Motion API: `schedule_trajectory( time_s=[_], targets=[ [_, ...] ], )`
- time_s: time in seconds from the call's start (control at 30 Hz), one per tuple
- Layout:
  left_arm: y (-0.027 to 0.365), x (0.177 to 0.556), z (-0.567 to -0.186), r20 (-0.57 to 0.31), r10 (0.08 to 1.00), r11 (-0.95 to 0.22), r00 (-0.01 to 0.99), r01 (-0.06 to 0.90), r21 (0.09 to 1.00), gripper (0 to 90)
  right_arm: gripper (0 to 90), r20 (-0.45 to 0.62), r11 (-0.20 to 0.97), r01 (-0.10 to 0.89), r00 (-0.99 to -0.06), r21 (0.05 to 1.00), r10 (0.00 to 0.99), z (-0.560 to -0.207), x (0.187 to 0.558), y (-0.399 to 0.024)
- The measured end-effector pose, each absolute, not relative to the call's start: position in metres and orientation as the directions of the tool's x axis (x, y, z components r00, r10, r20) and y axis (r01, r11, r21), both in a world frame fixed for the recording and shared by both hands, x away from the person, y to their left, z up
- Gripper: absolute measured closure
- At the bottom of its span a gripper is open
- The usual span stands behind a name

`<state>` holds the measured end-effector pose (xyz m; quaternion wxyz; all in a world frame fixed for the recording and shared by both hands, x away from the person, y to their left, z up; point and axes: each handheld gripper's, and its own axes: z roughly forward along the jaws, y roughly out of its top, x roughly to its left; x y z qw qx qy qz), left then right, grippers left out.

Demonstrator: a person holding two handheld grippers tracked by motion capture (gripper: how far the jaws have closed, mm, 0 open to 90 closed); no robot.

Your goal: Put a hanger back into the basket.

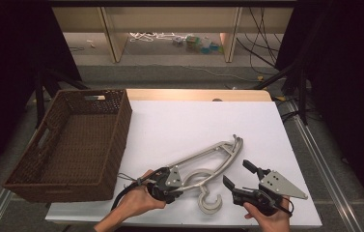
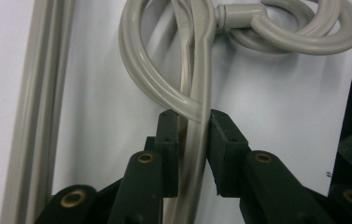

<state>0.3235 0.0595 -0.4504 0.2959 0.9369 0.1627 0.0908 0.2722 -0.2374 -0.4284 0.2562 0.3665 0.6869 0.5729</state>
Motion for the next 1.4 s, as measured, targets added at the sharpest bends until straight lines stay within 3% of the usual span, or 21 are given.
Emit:
schedule_trajectory(
  time_s=[0.23,0.5,0.73,0.87,0.93,0.97,1.13,1.4],
  targets=[
    [0.065,0.327,-0.444,0.025,0.386,-0.721,0.922,0.284,0.632,76.5,17.7,0.078,0.065,0.215,-0.596,0.975,0.799,-0.427,0.272,-0.240],
    [0.066,0.328,-0.441,0.030,0.370,-0.742,0.929,0.275,0.611,76.9,17.9,0.086,0.053,0.213,-0.592,0.976,0.801,-0.428,0.274,-0.242],
    [0.066,0.329,-0.440,-0.041,0.422,-0.681,0.906,0.346,0.646,76.9,18.0,0.083,0.059,0.219,-0.586,0.974,0.806,-0.427,0.273,-0.243],
    [0.065,0.326,-0.434,0.023,0.407,-0.715,0.913,0.303,0.630,77.4,18.1,0.085,0.062,0.226,-0.585,0.972,0.807,-0.427,0.274,-0.244],
    [0.064,0.324,-0.432,0.006,0.375,-0.727,0.927,0.290,0.622,80.0,18.2,0.086,0.047,0.207,-0.585,0.977,0.806,-0.428,0.275,-0.244],
    [0.062,0.322,-0.433,-0.010,0.409,-0.690,0.913,0.317,0.650,81.3,18.3,0.087,0.056,0.223,-0.579,0.973,0.811,-0.427,0.274,-0.245],
    [0.067,0.326,-0.429,0.034,0.393,-0.716,0.919,0.282,0.638,81.6,18.3,0.092,0.044,0.217,-0.580,0.975,0.810,-0.427,0.274,-0.247],
    [0.072,0.326,-0.422,0.006,0.446,-0.642,0.895,0.315,0.700,81.7,18.5,0.111,0.014,0.212,-0.569,0.977,0.815,-0.427,0.275,-0.250]
  ],
)
